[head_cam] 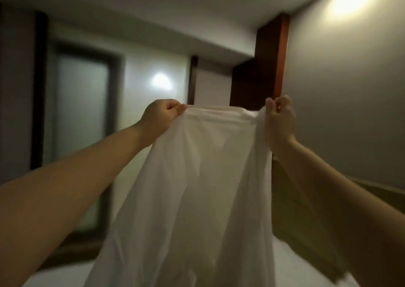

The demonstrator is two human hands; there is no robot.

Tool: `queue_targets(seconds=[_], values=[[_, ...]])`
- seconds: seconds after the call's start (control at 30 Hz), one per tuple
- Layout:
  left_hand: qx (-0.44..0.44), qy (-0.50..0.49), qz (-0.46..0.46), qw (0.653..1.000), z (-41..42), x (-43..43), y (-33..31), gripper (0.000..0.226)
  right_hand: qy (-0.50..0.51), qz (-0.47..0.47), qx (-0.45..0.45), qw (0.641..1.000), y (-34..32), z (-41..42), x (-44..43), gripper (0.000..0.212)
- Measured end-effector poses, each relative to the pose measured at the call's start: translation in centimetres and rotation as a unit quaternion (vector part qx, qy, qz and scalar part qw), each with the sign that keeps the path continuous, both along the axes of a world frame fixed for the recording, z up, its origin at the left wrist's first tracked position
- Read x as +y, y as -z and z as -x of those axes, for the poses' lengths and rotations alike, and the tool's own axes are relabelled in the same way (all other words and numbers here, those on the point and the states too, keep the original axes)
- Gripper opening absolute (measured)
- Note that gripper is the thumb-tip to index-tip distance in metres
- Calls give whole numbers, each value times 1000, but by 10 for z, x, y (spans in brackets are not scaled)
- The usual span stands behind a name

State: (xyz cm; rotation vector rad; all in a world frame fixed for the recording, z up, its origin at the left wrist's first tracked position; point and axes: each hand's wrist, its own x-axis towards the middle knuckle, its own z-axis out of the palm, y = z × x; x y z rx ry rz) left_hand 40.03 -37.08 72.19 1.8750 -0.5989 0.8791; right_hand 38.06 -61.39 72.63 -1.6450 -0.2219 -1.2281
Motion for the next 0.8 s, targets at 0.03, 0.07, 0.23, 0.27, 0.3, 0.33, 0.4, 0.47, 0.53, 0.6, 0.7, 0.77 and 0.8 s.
queue_targets(seconds=[0.03, 0.07, 0.23, 0.27, 0.3, 0.33, 0.4, 0.47, 0.53, 0.6, 0.7, 0.77, 0.8], values=[[-21, 5, 20, 1000, 13, 10, -27, 30, 13, 12, -35, 999, -39, 6, 10, 21], [-31, 30, 32, 999, 26, 20, -44, 28, 24, 18, -63, 998, -71, 13, 20, 25], [130, 202, -1, 971, 62, 74, -26, 63, 49, 92, -97, 990, -132, 35, 50, 10], [153, 211, 5, 966, 62, 83, -18, 75, 52, 110, -90, 988, -133, 37, 57, 10], [165, 216, 21, 962, 65, 90, -15, 81, 51, 122, -84, 988, -136, 40, 64, 11], [164, 213, 47, 962, 63, 95, -17, 81, 47, 123, -78, 988, -140, 41, 70, 13], [143, 207, 115, 961, 67, 103, -31, 66, 39, 106, -81, 990, -154, 42, 80, 12], [114, 215, 153, 958, 74, 104, -43, 37, 38, 90, -97, 990, -172, 47, 86, 10], [113, 249, 157, 949, 83, 100, -30, 30, 55, 86, -107, 989, -184, 55, 87, 10], [176, 280, 166, 929, 84, 87, -7, 35, 77, 80, -106, 988, -187, 61, 83, 15], [226, 321, 195, 899, 83, 76, 31, 28, 81, 67, -94, 990, -181, 60, 79, 7], [216, 306, 269, 887, 74, 77, 35, 26, 81, 58, -80, 992, -175, 52, 76, 5], [204, 281, 269, 899, 69, 80, 34, 27, 89, 62, -68, 992, -171, 48, 73, 4]])
